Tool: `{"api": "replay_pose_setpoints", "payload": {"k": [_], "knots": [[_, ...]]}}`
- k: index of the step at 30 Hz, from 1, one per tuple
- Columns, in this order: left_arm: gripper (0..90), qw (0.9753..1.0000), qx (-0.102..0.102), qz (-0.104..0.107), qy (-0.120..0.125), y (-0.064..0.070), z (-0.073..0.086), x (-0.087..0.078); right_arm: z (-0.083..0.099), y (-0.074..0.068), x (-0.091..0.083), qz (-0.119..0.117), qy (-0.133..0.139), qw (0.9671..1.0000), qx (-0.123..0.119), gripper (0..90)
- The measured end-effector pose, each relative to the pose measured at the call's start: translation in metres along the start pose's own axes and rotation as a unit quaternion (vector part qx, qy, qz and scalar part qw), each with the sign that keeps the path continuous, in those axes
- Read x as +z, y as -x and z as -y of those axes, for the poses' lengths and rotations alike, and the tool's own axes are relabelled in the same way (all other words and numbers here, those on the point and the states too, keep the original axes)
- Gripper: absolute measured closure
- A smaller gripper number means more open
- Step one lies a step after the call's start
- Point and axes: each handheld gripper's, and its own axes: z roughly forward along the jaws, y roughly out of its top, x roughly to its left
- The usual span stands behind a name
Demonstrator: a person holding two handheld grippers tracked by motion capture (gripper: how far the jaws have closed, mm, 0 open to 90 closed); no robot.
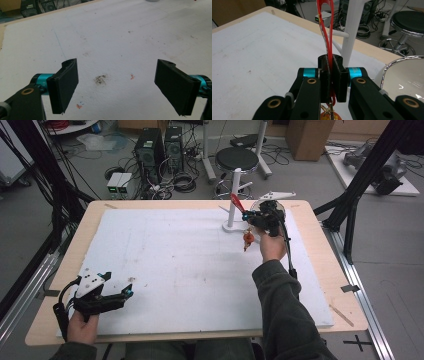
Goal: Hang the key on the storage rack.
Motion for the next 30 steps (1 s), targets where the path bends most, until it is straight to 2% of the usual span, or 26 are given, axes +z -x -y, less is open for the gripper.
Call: {"api": "replay_pose_setpoints", "payload": {"k": [8, 11, 14, 18, 21, 30], "knots": [[19.7, 1.0, 0.0, 0.0, 0.0, 0.0, 0.0, -0.001, 0.007, 0.003, 0.006, 0.007, -0.011, 0.9999, 0.009, 85.4], [19.7, 1.0, 0.001, 0.0, 0.0, -0.001, 0.0, -0.001, 0.007, 0.003, 0.009, 0.012, -0.014, 0.9998, 0.005, 85.4], [19.6, 1.0, 0.0, 0.0, 0.0, 0.0, 0.0, -0.001, 0.009, 0.003, 0.01, 0.013, -0.02, 0.9997, 0.011, 85.3], [19.7, 1.0, 0.0, 0.0, 0.0, 0.0, 0.0, -0.001, 0.011, 0.003, 0.013, 0.019, -0.022, 0.9996, 0.003, 85.3], [19.7, 1.0, 0.0, 0.0, 0.0, 0.0, 0.0, -0.001, 0.013, 0.004, 0.014, 0.019, -0.025, 0.9995, 0.012, 85.3], [19.7, 1.0, -0.001, 0.001, 0.0, 0.0, 0.0, 0.0, 0.014, 0.005, 0.018, 0.027, -0.036, 0.9989, 0.011, 85.3]]}}
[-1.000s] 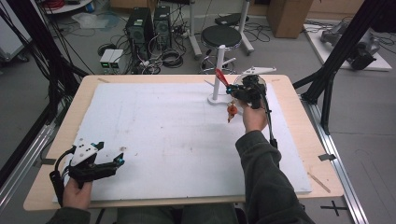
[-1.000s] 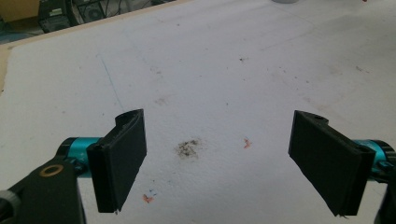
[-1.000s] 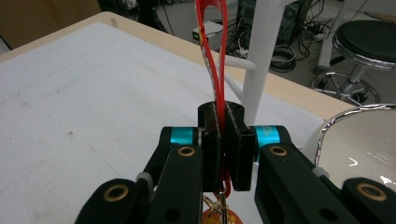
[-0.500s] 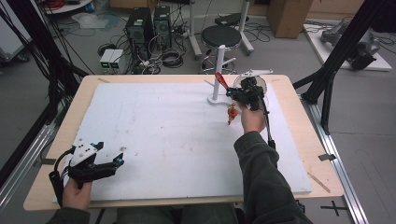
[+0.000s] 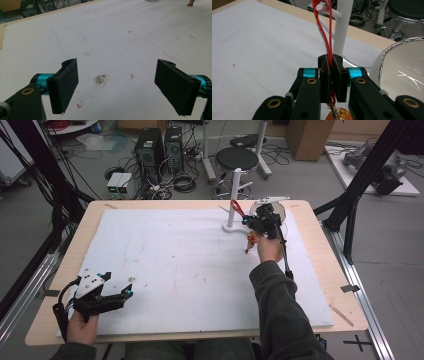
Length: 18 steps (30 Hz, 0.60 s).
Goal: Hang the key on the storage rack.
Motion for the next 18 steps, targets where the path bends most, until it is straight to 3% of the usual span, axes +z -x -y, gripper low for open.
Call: {"api": "replay_pose_setpoints", "payload": {"k": [13, 18], "knots": [[19.7, 1.0, 0.001, 0.0, -0.001, -0.0003, 0.0, -0.0001, 0.0022, 0.001, 0.0087, 0.003, -0.022, 0.9997, 0.006, 84.9], [19.7, 1.0, 0.0, 0.0, 0.0, -0.0001, 0.0, 0.0001, 0.0028, 0.0032, 0.0093, -0.007, -0.019, 0.9996, 0.018, 78.0]]}}
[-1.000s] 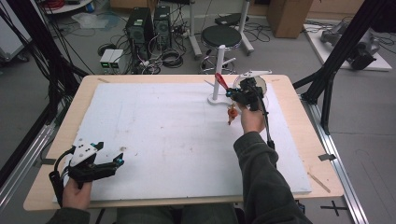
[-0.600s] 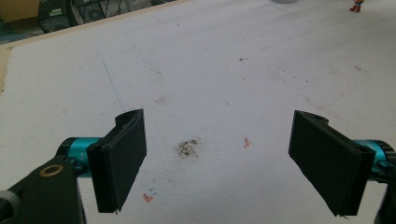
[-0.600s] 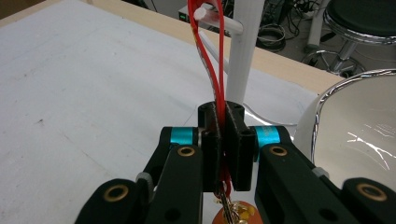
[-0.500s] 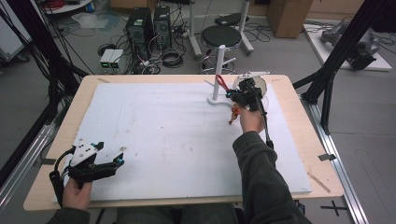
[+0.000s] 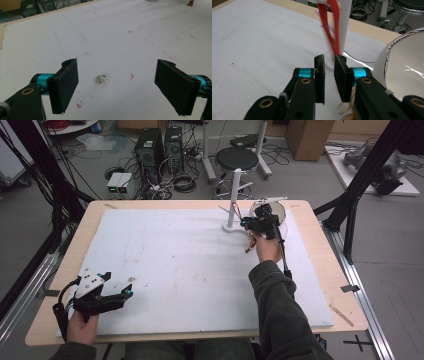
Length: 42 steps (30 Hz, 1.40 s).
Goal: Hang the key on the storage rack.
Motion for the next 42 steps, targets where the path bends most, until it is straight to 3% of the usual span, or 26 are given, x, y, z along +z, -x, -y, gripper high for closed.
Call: {"api": "replay_pose_setpoints", "payload": {"k": [8, 26, 42], "knots": [[19.6, 1.0, 0.002, 0.001, -0.001, 0.0, 0.0, 0.0, 0.0, 0.002, -0.006, -0.006, 0.009, 0.9999, 0.002, 76.5], [19.7, 1.0, 0.002, -0.002, 0.0, 0.0, 0.001, -0.002, 0.002, 0.008, -0.024, -0.076, 0.041, 0.9961, 0.017, 65.1], [19.7, 1.0, 0.001, -0.003, -0.001, -0.001, 0.001, -0.003, 0.007, 0.005, -0.03, -0.106, 0.043, 0.9933, 0.02, 53.1]]}}
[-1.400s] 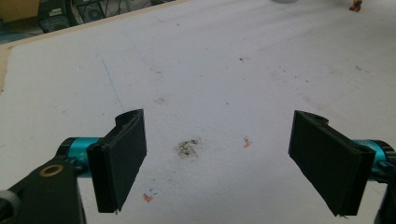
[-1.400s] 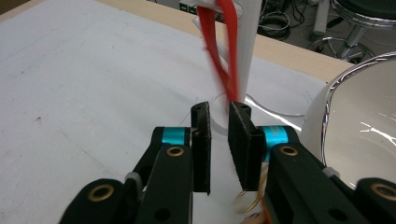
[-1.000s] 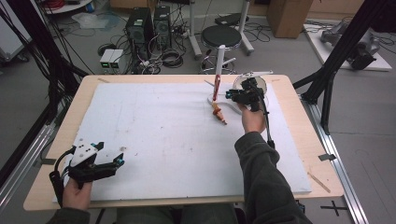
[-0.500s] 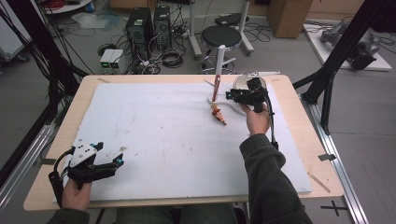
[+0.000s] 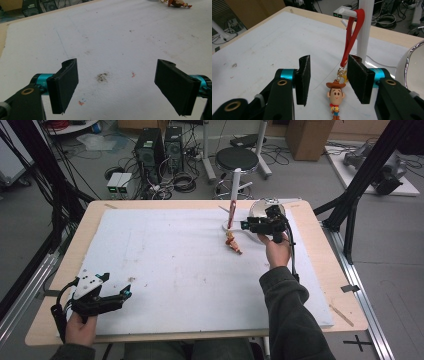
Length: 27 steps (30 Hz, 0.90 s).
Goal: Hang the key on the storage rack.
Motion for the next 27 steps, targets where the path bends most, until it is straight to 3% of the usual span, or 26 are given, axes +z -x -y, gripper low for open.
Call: {"api": "replay_pose_setpoints", "payload": {"k": [8, 27], "knots": [[19.7, 1.0, -0.002, -0.002, -0.002, 0.0, 0.001, -0.002, 0.007, -0.001, -0.001, -0.015, -0.006, 0.9999, 0.003, 44.9], [19.7, 1.0, -0.001, -0.001, -0.002, 0.0, 0.001, -0.002, 0.014, -0.014, -0.01, -0.013, -0.004, 0.9997, -0.019, 26.7]]}}
